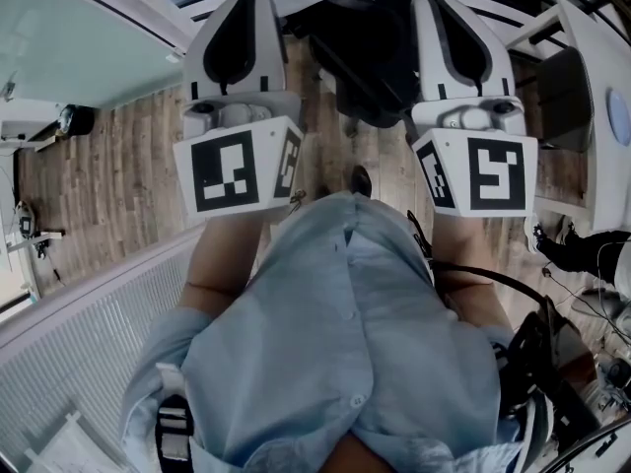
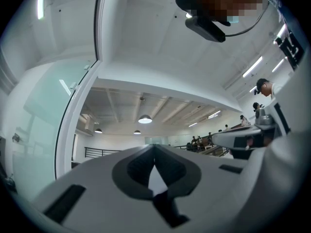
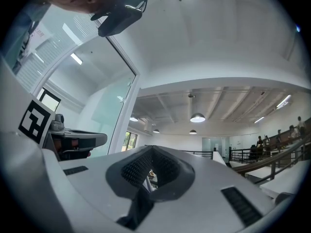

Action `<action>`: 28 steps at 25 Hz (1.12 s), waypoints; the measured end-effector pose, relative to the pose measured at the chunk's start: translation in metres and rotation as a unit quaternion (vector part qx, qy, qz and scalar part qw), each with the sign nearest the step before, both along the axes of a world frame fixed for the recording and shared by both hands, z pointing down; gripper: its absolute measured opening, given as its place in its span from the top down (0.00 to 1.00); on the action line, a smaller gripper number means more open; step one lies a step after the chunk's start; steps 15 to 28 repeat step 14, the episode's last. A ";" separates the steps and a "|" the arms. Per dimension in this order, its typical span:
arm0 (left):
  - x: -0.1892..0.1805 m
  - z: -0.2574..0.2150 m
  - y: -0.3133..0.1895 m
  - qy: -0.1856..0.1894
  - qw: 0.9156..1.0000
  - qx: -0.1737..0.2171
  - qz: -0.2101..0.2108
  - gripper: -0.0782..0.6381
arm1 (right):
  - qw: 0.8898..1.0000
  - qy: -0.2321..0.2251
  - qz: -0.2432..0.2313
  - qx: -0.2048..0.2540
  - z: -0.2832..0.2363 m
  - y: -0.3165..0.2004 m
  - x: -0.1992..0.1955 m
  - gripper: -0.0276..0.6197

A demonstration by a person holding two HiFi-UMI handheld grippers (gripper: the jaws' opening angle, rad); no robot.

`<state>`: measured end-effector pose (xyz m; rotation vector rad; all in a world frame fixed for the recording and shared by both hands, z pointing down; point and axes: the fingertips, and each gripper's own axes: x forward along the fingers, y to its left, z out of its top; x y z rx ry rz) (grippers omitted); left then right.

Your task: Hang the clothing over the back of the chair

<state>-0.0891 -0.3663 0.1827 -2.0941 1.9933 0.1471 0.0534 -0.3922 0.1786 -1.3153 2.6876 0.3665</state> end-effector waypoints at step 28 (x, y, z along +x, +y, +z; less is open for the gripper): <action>0.002 0.006 -0.010 -0.007 1.000 -0.006 0.000 0.87 | 1.000 -0.002 -0.004 -0.003 0.006 -0.011 0.000 0.94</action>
